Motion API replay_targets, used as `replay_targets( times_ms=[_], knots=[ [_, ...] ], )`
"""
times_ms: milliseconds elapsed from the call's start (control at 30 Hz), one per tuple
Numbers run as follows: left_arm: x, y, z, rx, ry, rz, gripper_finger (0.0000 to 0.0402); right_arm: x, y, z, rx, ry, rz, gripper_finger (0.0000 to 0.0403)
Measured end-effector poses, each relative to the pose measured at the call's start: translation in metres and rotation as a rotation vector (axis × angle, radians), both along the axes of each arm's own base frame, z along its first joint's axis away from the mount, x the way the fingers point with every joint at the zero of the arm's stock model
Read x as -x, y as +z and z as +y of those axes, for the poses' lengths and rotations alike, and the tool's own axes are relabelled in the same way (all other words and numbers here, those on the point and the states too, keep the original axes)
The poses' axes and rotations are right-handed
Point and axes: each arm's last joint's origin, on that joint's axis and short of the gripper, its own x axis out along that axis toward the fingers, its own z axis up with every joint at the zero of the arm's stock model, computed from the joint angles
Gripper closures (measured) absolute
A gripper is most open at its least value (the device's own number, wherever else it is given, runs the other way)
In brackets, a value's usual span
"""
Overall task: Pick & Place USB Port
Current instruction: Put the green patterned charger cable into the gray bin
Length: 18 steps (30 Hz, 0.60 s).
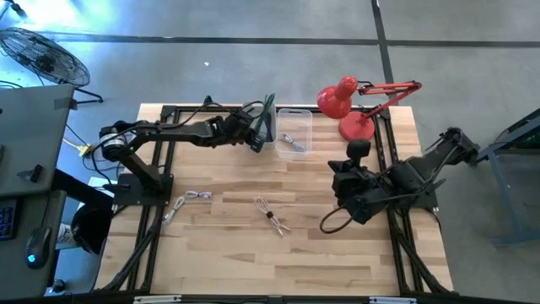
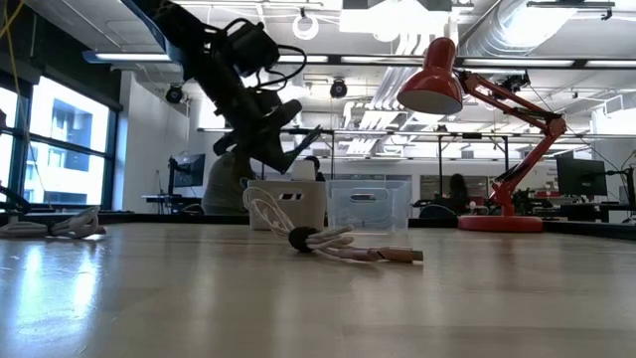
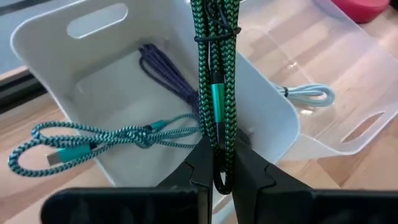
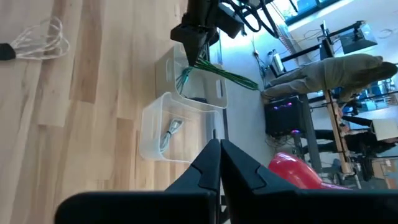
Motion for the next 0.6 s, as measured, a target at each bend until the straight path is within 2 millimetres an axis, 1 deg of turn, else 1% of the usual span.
replay_targets(
  times_ms=[133,333,467,533,600],
  knots=[
    [0.0000,-0.0006,-0.0009,0.016,-0.009,-0.001,0.0377,0.0023,-0.0003,0.0034,-0.003,0.011,0.000,0.0402],
    [0.0059,-0.0070,-0.0028,0.070,0.020,0.067,0.0378,0.0035,-0.0004,0.0062,-0.005,0.025,0.001,0.0402],
    [0.0053,-0.0064,-0.0023,0.071,0.026,0.054,0.0376,0.0035,-0.0010,0.0066,-0.026,0.034,0.013,0.0401],
    [0.0043,-0.0055,-0.0021,0.068,0.020,0.042,0.0356,0.0035,-0.0012,0.0067,-0.033,0.037,0.017,0.0401],
    [0.0041,-0.0055,-0.0023,0.079,0.015,0.035,0.0326,0.0035,-0.0012,0.0068,-0.040,0.035,0.015,0.0402]
  ],
)
